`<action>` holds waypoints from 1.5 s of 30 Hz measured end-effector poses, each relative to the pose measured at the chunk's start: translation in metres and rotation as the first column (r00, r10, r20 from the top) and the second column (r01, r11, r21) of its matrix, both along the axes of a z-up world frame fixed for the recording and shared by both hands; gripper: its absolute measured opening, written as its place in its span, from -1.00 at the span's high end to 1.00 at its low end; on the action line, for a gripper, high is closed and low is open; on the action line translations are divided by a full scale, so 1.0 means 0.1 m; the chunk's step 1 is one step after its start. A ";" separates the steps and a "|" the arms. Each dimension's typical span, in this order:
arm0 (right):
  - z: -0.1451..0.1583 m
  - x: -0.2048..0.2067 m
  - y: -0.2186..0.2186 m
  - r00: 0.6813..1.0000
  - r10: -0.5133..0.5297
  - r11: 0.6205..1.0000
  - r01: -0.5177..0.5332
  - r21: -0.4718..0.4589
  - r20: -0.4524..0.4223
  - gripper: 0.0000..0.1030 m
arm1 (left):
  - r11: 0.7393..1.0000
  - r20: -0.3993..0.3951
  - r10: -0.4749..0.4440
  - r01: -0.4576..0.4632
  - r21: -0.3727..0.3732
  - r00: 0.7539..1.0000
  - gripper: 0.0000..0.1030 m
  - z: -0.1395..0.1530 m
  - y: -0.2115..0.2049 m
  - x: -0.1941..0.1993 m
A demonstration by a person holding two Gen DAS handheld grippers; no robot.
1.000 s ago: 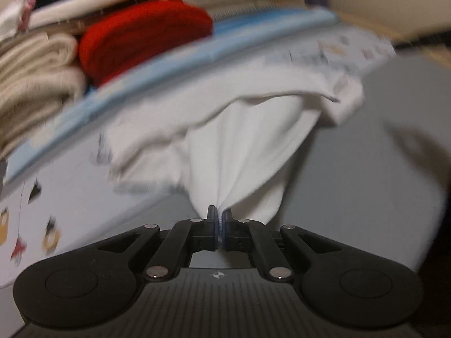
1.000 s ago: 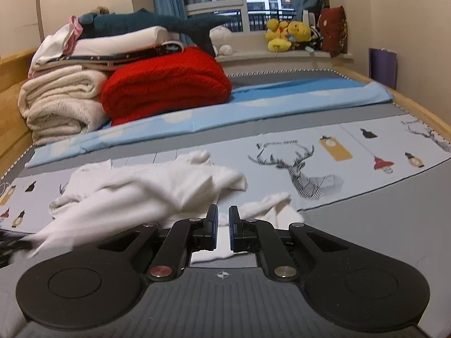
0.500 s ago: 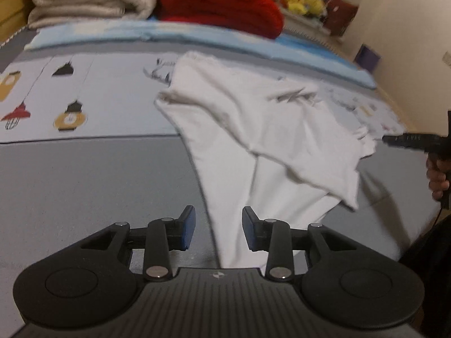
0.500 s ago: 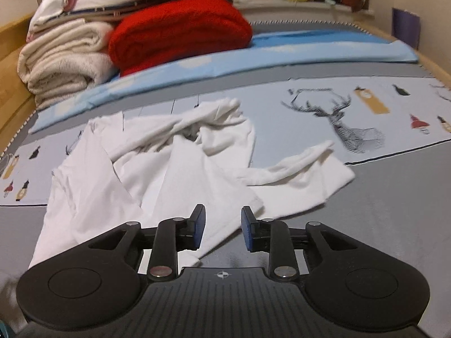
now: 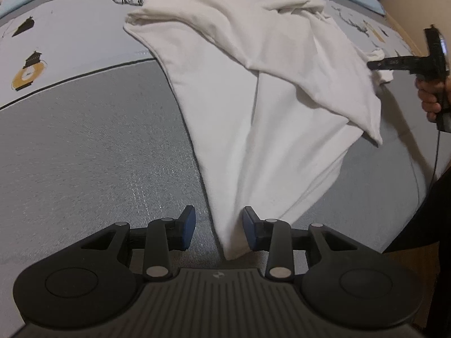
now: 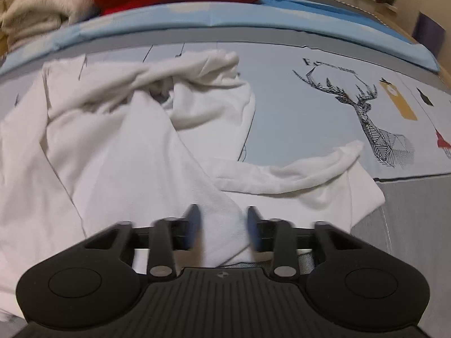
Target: Fold small clothes
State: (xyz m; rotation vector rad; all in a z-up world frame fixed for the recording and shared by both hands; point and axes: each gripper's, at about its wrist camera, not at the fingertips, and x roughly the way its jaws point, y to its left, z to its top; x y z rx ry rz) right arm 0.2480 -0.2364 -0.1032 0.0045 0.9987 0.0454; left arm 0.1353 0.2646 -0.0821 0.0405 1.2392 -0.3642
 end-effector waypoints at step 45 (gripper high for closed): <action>0.15 -1.49 0.02 0.841 0.492 0.870 -0.479 0.115 -0.224 0.52 | 0.876 0.274 -0.457 0.481 -0.025 0.846 0.55 0.19 -1.99 -0.35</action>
